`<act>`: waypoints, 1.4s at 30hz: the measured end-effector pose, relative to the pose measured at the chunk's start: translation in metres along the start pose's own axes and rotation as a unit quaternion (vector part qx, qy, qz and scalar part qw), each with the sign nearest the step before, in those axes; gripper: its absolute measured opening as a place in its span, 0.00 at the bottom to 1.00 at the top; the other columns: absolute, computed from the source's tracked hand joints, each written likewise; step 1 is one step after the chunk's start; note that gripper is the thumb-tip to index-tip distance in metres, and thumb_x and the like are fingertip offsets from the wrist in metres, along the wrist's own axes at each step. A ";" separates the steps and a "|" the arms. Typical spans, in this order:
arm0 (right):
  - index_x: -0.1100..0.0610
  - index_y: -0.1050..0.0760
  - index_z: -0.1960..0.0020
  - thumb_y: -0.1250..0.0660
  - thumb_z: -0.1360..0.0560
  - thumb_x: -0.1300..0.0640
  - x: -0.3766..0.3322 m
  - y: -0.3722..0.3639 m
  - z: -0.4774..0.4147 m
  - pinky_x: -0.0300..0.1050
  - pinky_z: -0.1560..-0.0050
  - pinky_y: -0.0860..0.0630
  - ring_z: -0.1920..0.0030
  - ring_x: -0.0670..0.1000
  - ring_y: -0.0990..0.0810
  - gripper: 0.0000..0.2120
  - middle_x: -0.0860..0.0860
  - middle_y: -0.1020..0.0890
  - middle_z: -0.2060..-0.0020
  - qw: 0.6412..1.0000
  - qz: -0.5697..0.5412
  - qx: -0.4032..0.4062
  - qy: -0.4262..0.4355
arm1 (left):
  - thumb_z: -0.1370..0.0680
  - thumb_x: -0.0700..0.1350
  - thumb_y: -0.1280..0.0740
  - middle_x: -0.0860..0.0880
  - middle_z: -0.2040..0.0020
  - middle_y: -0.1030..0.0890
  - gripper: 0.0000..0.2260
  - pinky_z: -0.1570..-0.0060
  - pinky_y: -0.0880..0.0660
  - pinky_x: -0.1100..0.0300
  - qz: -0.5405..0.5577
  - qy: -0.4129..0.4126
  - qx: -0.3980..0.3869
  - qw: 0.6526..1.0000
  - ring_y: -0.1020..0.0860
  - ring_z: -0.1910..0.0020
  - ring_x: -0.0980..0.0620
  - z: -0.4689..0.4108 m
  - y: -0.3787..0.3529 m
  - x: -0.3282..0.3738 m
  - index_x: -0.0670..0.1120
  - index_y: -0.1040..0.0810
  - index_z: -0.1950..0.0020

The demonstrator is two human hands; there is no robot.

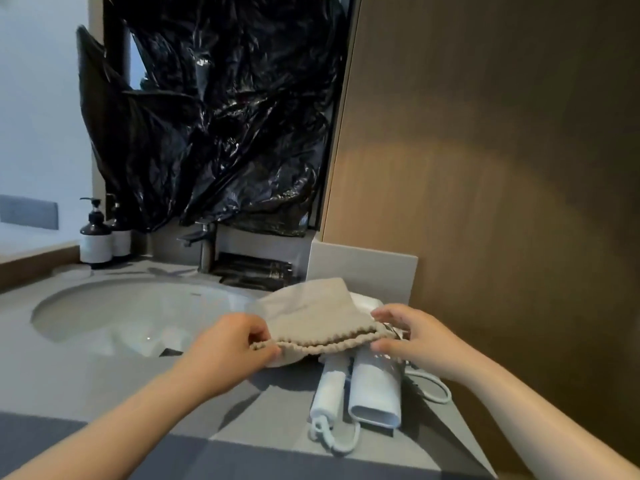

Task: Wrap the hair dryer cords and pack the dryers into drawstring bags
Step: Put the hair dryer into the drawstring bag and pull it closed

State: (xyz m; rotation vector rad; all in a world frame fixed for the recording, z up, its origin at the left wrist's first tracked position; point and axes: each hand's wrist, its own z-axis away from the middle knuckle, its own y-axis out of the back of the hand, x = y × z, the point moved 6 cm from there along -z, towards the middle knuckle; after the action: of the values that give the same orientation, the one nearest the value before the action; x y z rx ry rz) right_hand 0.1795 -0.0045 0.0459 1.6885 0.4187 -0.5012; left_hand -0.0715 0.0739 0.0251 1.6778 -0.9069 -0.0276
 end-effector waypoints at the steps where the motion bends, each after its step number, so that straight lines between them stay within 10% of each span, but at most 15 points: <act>1: 0.45 0.31 0.32 0.29 0.27 0.46 0.008 0.000 0.004 0.40 0.39 0.30 0.36 0.43 0.29 0.25 0.40 0.27 0.37 1.000 -0.003 0.015 -0.012 | 0.26 0.56 0.32 0.51 0.67 0.19 0.12 0.69 0.27 0.61 -0.002 0.001 -0.012 1.000 0.22 0.70 0.56 0.003 -0.007 0.000 0.48 0.22 0.62; 9: 0.47 0.30 0.36 0.34 0.27 0.39 0.040 -0.008 0.041 0.36 0.54 0.25 0.50 0.43 0.25 0.22 0.42 0.26 0.42 0.985 -0.006 0.111 -0.128 | 0.24 0.56 0.35 0.50 0.63 0.18 0.13 0.66 0.24 0.57 -0.014 -0.022 -0.039 0.999 0.20 0.74 0.58 0.004 -0.027 0.009 0.47 0.25 0.59; 16: 0.58 0.24 0.44 0.35 0.31 0.33 0.039 -0.036 0.051 0.56 0.53 0.21 0.57 0.56 0.17 0.31 0.56 0.17 0.55 0.985 -0.028 0.042 -0.167 | 0.25 0.65 0.37 0.54 0.57 0.18 0.18 0.56 0.24 0.59 -0.088 -0.033 -0.091 0.991 0.22 0.62 0.57 0.008 -0.039 0.013 0.51 0.23 0.56; 21: 0.58 0.23 0.50 0.33 0.34 0.31 0.044 -0.046 0.042 0.45 0.64 0.21 0.66 0.50 0.16 0.31 0.54 0.15 0.61 0.977 -0.089 0.047 -0.188 | 0.27 0.68 0.38 0.57 0.46 0.21 0.21 0.55 0.30 0.62 -0.106 0.004 -0.133 0.985 0.24 0.49 0.56 0.008 -0.039 0.005 0.55 0.24 0.43; 26: 0.51 0.24 0.43 0.25 0.37 0.37 0.050 -0.057 0.041 0.49 0.55 0.17 0.53 0.48 0.17 0.28 0.47 0.17 0.51 0.944 -0.254 0.088 -0.192 | 0.27 0.61 0.32 0.58 0.44 0.23 0.18 0.49 0.26 0.64 0.022 -0.054 -0.089 0.994 0.24 0.48 0.60 0.006 -0.050 0.022 0.56 0.24 0.40; 31: 0.47 0.26 0.41 0.31 0.47 0.25 0.045 -0.058 0.036 0.48 0.47 0.21 0.49 0.47 0.19 0.41 0.44 0.18 0.48 0.957 -0.192 0.115 -0.183 | 0.26 0.58 0.31 0.56 0.43 0.24 0.19 0.47 0.24 0.62 0.064 -0.067 -0.067 0.993 0.23 0.49 0.59 0.003 -0.064 0.032 0.56 0.25 0.36; 42: 0.54 0.25 0.47 0.33 0.27 0.47 0.072 -0.031 0.083 0.37 0.69 0.26 0.60 0.50 0.16 0.14 0.52 0.19 0.53 0.941 -0.252 0.041 -0.224 | 0.25 0.58 0.32 0.56 0.45 0.23 0.18 0.47 0.24 0.59 0.040 -0.054 -0.058 0.996 0.22 0.52 0.58 0.004 -0.074 0.034 0.55 0.24 0.37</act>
State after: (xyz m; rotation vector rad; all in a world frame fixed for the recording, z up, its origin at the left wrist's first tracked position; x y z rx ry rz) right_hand 0.2154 -0.0807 -0.0305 1.4777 0.4955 -1.2674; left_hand -0.0092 0.0530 -0.0237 1.5427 -1.0340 -0.1149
